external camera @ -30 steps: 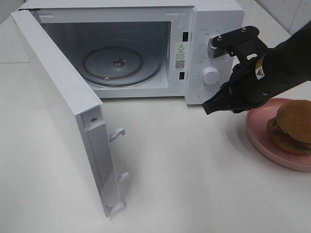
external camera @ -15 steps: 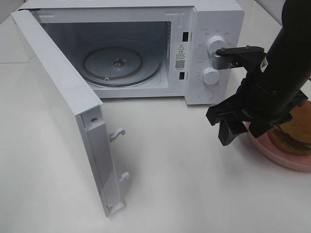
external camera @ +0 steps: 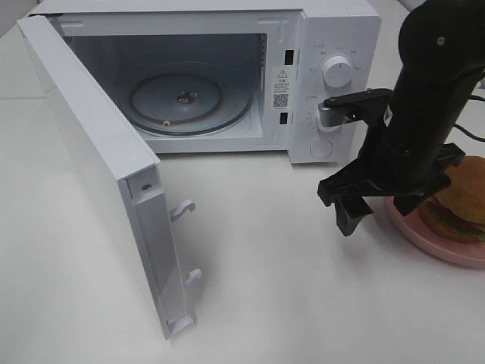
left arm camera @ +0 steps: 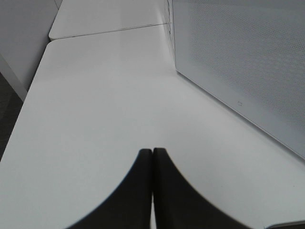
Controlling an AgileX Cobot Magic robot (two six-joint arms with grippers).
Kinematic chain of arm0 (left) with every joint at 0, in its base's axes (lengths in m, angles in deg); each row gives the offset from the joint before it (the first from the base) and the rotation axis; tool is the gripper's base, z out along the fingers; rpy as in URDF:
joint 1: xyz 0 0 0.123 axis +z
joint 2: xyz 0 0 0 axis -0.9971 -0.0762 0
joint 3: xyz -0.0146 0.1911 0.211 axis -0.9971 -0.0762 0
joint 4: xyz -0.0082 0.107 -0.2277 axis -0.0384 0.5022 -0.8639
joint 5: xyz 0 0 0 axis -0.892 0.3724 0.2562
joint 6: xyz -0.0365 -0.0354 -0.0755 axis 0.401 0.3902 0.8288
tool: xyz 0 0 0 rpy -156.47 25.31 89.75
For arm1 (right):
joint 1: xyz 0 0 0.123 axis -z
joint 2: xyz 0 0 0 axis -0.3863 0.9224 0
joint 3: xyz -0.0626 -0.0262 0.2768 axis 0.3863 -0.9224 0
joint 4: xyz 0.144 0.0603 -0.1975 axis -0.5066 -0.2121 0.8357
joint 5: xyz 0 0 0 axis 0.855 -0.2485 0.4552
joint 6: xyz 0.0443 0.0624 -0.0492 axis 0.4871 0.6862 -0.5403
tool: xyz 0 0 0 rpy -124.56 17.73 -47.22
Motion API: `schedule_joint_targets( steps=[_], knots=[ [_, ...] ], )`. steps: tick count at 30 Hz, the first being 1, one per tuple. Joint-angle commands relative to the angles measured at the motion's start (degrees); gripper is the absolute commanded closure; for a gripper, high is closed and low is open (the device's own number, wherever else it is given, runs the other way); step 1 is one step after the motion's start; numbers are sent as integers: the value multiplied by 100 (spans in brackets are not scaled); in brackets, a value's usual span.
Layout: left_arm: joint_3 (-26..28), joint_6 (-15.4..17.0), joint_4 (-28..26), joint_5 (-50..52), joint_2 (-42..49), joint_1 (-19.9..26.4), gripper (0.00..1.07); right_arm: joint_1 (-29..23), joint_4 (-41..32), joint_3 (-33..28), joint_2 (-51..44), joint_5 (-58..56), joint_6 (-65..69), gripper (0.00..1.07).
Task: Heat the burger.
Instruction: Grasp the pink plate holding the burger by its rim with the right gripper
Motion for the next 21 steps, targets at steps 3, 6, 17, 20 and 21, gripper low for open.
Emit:
schedule_joint_targets(
  steps=[3,6,17,20,21],
  knots=[
    [-17,6,-29,6,115,-6,106,29,378,367,424,-155,103,31],
    [-17,6,-29,6,115,-6,106,29,584,424,647,-258,160,32],
    [-17,6,-29,6,115,-6,106,29,1564,424,1243,86,561,33],
    [-17,6,-29,6,115,-6,106,29,1570,424,1358,201,561,33],
    [-17,6,-29,6,115,-6,106,29,1570,424,1438,218,561,33]
  ],
)
